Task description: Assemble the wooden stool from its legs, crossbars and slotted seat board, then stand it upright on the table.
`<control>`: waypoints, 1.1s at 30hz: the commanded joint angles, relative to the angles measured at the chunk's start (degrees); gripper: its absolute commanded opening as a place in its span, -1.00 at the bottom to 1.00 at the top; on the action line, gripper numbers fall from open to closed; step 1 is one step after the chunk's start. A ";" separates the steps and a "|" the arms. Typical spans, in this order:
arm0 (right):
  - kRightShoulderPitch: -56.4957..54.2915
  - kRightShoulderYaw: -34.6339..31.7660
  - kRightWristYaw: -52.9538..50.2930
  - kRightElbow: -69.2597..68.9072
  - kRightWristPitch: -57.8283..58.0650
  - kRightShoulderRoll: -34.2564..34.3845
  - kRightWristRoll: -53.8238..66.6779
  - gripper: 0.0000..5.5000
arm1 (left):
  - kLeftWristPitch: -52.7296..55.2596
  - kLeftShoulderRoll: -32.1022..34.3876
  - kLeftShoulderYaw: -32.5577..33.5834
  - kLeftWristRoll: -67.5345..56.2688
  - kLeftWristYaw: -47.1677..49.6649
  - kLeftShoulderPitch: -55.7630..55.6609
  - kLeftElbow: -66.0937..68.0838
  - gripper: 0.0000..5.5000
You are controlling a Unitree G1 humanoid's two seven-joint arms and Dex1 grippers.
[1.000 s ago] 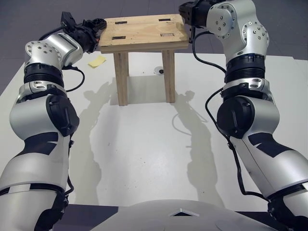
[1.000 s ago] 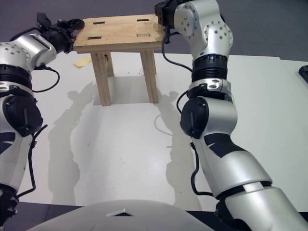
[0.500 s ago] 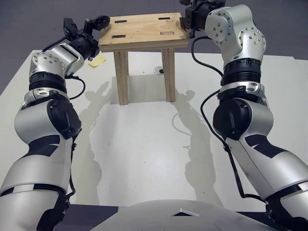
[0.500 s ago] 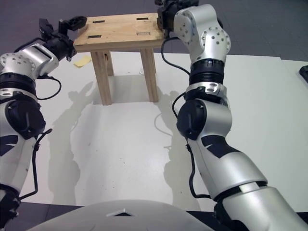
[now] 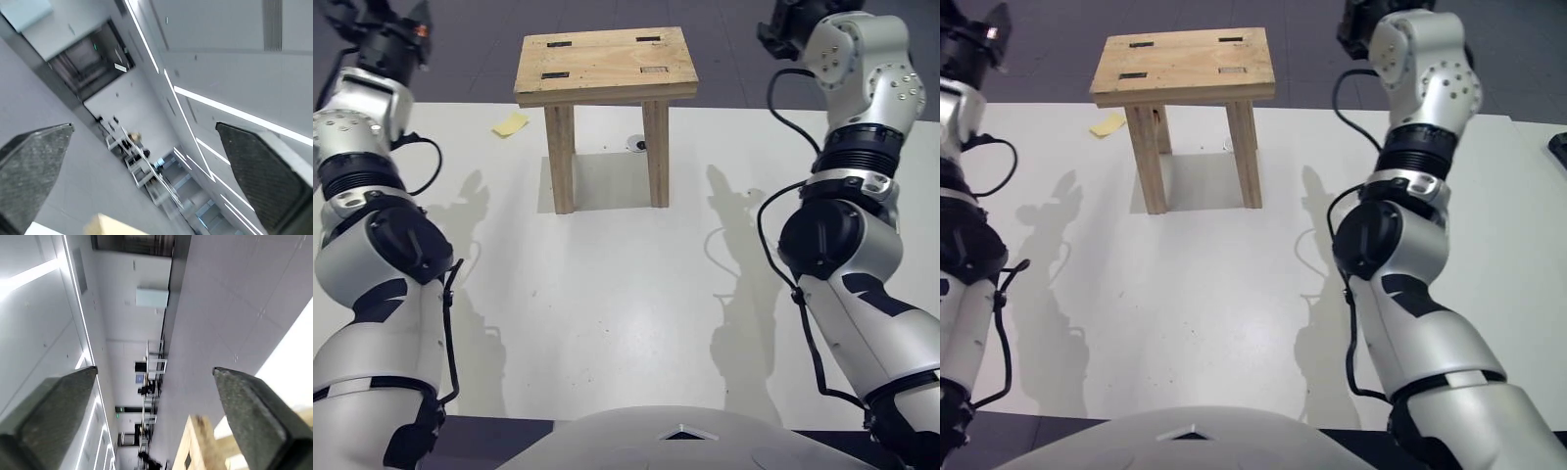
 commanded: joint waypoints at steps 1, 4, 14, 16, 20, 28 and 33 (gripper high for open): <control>4.27 -0.63 2.45 0.21 -0.58 -4.49 -3.68 0.82 | -2.77 2.62 1.46 0.90 1.86 4.82 -1.28 0.96; 8.49 1.47 6.93 -0.66 -0.96 -7.87 -8.89 0.96 | -5.19 3.06 1.76 2.10 3.77 9.26 -2.06 0.96; 26.67 27.63 6.60 -6.03 -19.63 -14.77 -56.40 0.96 | -21.13 -0.17 -12.69 25.30 27.87 20.86 -4.29 0.96; 29.59 29.69 4.34 -5.76 -20.44 -14.48 -61.72 0.96 | -25.42 -1.74 -16.72 31.23 33.30 22.47 -4.21 0.96; 34.94 32.14 0.36 -5.91 -27.73 -11.00 -69.73 0.96 | -29.54 -4.65 -16.46 32.67 37.99 25.49 -4.78 0.96; 37.76 35.50 -9.67 2.21 -42.03 -8.84 -81.91 0.96 | -40.68 -11.60 -19.22 36.68 42.51 30.44 -7.75 0.96; 38.14 32.44 -14.09 4.60 -46.07 -6.41 -81.09 0.96 | -44.67 -13.96 -21.44 39.12 44.47 29.53 -8.39 0.96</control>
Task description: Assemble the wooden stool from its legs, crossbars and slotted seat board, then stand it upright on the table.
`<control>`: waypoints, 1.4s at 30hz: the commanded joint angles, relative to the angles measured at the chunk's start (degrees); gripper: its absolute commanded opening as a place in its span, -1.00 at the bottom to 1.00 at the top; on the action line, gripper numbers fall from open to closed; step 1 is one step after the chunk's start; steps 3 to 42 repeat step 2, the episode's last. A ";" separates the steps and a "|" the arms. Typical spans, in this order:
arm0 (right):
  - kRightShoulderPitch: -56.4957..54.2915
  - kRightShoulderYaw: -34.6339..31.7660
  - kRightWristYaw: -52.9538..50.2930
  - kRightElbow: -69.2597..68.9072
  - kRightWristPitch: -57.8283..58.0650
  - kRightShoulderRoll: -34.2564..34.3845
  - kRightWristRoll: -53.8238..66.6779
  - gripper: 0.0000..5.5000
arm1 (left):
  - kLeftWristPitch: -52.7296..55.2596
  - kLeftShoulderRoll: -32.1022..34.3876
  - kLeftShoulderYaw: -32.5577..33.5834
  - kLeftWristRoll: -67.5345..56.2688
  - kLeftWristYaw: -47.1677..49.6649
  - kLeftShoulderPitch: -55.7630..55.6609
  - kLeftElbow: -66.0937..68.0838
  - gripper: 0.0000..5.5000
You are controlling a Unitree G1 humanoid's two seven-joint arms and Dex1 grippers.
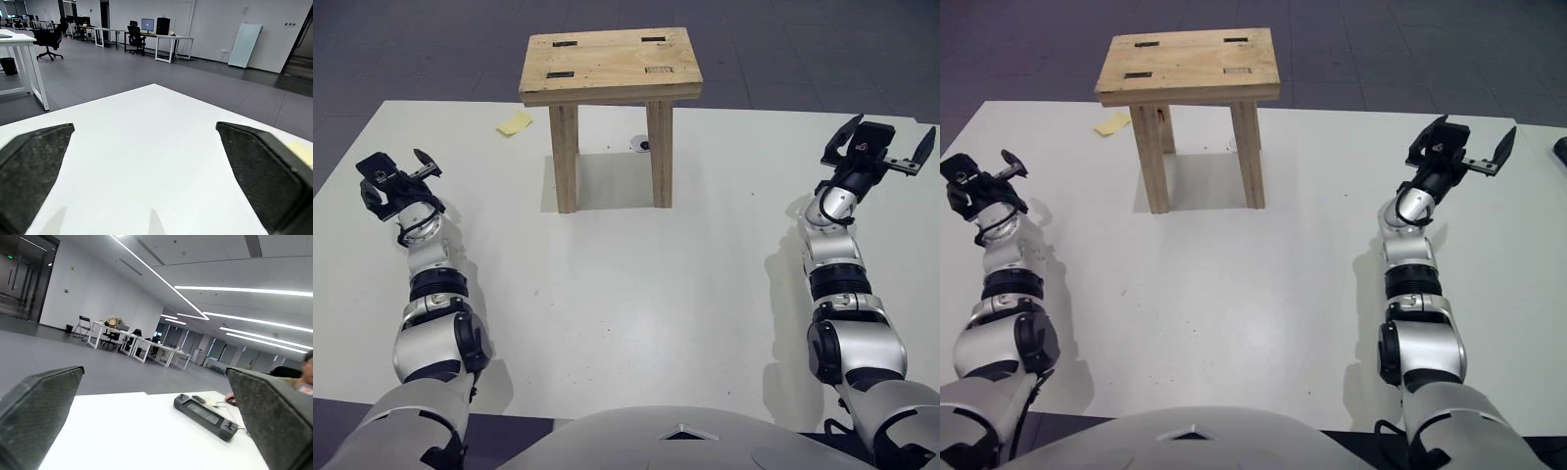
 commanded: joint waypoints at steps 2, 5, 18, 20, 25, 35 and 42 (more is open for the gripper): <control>0.75 -2.12 -2.65 0.79 0.01 2.62 0.23 0.96 | 0.06 -0.96 -2.74 3.44 1.52 -1.01 -0.49 0.96; 0.75 -2.12 -2.65 0.79 0.01 2.62 0.23 0.96 | 0.06 -0.96 -2.74 3.44 1.52 -1.01 -0.49 0.96; 0.75 -2.12 -2.65 0.79 0.01 2.62 0.23 0.96 | 0.06 -0.96 -2.74 3.44 1.52 -1.01 -0.49 0.96; 0.75 -2.12 -2.65 0.79 0.01 2.62 0.23 0.96 | 0.06 -0.96 -2.74 3.44 1.52 -1.01 -0.49 0.96; 0.75 -2.12 -2.65 0.79 0.01 2.62 0.23 0.96 | 0.06 -0.96 -2.74 3.44 1.52 -1.01 -0.49 0.96; 0.75 -2.12 -2.65 0.79 0.01 2.62 0.23 0.96 | 0.06 -0.96 -2.74 3.44 1.52 -1.01 -0.49 0.96; 0.75 -2.12 -2.65 0.79 0.01 2.62 0.23 0.96 | 0.06 -0.96 -2.74 3.44 1.52 -1.01 -0.49 0.96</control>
